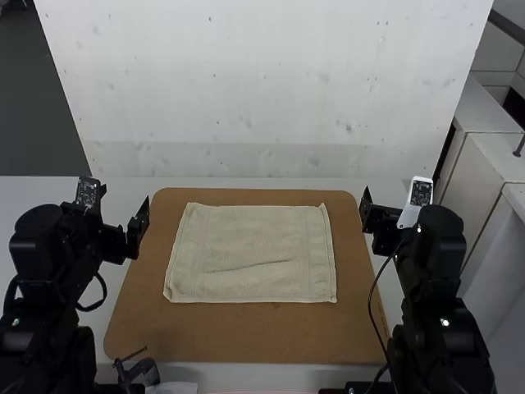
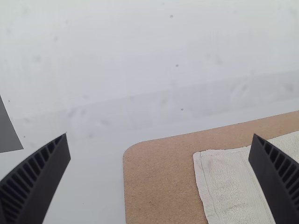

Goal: Fold the towel.

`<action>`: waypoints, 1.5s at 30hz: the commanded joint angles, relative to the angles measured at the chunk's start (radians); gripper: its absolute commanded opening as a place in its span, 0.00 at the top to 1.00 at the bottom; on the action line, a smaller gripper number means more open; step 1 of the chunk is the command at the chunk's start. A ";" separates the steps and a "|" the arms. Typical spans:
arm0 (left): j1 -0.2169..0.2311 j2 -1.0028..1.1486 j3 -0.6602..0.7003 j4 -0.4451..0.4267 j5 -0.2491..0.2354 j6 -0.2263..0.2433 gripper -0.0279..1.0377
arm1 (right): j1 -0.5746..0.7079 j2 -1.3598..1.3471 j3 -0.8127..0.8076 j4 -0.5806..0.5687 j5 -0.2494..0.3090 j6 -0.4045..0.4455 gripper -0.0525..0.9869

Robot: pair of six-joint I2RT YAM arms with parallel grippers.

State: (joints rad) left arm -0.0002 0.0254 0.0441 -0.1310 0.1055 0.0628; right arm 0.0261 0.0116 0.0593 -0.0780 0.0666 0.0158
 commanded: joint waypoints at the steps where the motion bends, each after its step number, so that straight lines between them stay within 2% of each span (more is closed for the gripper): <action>1: 0.002 -0.024 0.008 0.008 -0.038 -0.044 0.06 | 0.015 -0.016 -0.001 0.020 -0.028 0.007 0.03; 14: 0.002 -0.025 0.008 0.008 -0.038 -0.044 0.06 | 0.015 -0.016 -0.001 0.020 -0.027 0.007 0.03; 18: 0.002 -0.027 0.008 0.008 -0.047 -0.044 0.06 | 0.015 -0.016 -0.001 0.021 -0.013 0.009 0.03; 22: -0.001 -0.024 0.007 0.007 -0.053 -0.029 0.05 | 0.015 -0.013 0.001 0.017 0.024 0.009 0.03; 28: -0.003 -0.022 0.010 0.007 -0.063 -0.023 0.05 | 0.017 -0.013 0.004 0.012 0.024 0.007 0.02; 30: -0.003 -0.028 0.043 -0.009 -0.064 -0.037 0.05 | 0.018 -0.015 0.030 -0.025 0.018 0.006 0.02; 32: -0.003 -0.027 0.102 -0.064 -0.058 -0.041 0.05 | 0.018 -0.015 0.059 -0.054 0.016 0.006 0.02; 35: -0.003 0.053 0.189 -0.121 -0.056 -0.050 0.05 | 0.021 0.022 0.099 -0.080 -0.001 0.006 0.02; 38: -0.020 0.194 0.261 -0.153 -0.056 -0.097 0.07 | 0.024 0.137 0.137 -0.095 -0.027 0.006 0.02; 40: -0.037 0.269 0.281 -0.153 -0.063 -0.097 0.07 | 0.028 0.214 0.155 -0.092 -0.040 0.006 0.02; 45: -0.037 0.496 0.335 -0.144 -0.066 -0.098 0.06 | 0.032 0.462 0.254 -0.097 -0.093 0.009 0.03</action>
State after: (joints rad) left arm -0.0338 0.3965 0.3248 -0.2832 0.0517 -0.0174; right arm 0.0456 0.3553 0.2314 -0.1741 0.0238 0.0154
